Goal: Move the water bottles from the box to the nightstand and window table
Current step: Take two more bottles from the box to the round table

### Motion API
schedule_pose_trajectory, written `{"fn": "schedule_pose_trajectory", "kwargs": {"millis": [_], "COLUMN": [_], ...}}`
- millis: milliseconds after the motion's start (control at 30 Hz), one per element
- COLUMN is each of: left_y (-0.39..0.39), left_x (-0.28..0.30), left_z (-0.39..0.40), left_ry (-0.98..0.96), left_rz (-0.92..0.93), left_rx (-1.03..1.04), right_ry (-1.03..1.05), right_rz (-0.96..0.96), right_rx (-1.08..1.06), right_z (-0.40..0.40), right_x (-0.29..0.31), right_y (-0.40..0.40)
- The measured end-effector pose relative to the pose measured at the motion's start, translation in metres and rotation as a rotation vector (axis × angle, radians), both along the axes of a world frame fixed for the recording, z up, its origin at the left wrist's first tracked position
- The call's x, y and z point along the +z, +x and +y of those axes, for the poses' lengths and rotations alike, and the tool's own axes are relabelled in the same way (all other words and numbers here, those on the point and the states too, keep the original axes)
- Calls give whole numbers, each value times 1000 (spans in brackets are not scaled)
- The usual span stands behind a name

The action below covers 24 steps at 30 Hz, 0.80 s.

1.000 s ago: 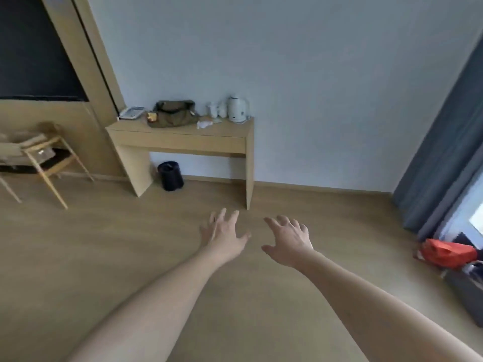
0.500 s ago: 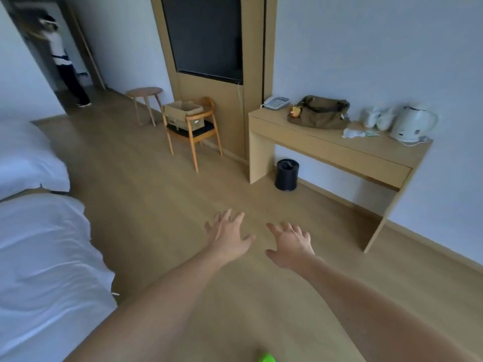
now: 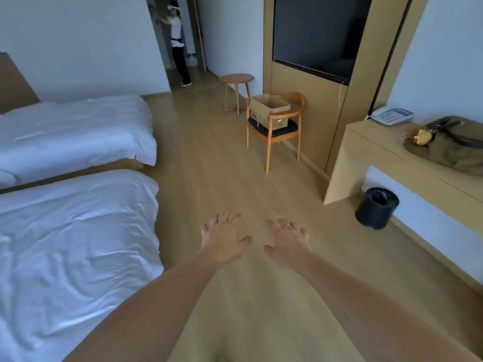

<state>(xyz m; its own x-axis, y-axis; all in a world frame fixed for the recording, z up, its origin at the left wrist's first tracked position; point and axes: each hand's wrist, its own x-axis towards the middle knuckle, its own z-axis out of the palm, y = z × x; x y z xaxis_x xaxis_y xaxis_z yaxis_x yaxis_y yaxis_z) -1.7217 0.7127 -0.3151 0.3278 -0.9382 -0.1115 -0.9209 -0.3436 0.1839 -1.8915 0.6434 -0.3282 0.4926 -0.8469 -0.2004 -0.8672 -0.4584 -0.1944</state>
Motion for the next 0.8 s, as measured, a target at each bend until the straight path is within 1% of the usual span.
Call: {"fn": "schedule_pose_trajectory", "kwargs": {"millis": [133,333,400,533,800], "left_y": [56,158,189,244,318], "left_x": [-13,-21,-19,-14,-23], "left_z": [-62,-173,-204,-265,-385], "left_ry": [-8,-32,5,43,76], "left_rz": [5,52,66,67,105], "left_rx": [15,50,44,19,46], "right_ry": [-6,6,31,20,76], "right_rz": [12,37,38,-23,-29], "right_rx": [23,-31,-66,-109,-124], "right_z": [-65,-170,-201,-270,-388], "right_x": [-8,-20,-15,2,0], "right_y": [56,147,176,230,301]}}
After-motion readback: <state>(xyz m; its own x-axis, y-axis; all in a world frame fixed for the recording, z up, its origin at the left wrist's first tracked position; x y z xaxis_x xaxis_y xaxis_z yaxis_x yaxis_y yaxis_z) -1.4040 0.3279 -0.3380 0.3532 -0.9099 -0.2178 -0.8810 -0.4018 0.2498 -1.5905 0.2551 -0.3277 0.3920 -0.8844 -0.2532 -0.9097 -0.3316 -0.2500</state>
